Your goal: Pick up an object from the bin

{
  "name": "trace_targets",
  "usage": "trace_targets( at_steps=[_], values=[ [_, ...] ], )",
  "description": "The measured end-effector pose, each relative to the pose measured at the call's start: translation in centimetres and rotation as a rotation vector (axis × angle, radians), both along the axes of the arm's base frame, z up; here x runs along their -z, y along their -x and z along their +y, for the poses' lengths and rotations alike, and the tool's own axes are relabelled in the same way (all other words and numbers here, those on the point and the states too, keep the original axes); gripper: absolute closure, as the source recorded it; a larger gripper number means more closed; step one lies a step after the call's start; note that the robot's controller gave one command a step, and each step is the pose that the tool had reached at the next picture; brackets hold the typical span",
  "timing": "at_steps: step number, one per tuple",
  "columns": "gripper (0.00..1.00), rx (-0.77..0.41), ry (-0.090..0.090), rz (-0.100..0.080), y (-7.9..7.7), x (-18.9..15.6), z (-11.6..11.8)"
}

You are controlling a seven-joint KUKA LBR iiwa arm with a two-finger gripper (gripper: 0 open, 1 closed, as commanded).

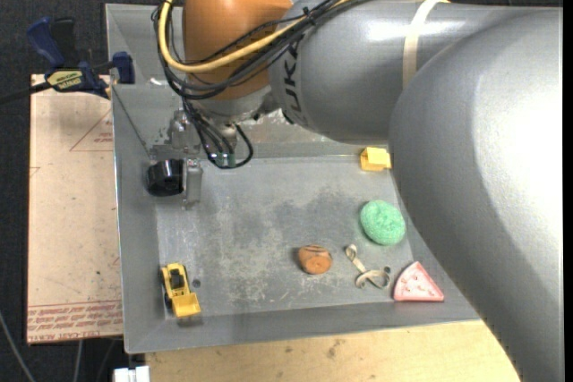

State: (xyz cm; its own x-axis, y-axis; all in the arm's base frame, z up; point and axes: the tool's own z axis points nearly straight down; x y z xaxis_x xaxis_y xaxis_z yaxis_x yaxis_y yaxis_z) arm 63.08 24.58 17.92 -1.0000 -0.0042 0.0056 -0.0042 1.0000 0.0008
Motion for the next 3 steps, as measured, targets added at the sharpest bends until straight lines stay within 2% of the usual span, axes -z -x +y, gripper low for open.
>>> trace_targets(
  at_steps=[1,2,3],
  values=[
    [0.00,0.003,-0.001,-0.007,-0.2,-0.6,-0.1],
    [0.00,0.088,-0.003,-0.011,0.1,6.5,-0.7],
    [0.00,0.104,0.001,-0.001,0.0,8.1,-0.7]
  ],
)
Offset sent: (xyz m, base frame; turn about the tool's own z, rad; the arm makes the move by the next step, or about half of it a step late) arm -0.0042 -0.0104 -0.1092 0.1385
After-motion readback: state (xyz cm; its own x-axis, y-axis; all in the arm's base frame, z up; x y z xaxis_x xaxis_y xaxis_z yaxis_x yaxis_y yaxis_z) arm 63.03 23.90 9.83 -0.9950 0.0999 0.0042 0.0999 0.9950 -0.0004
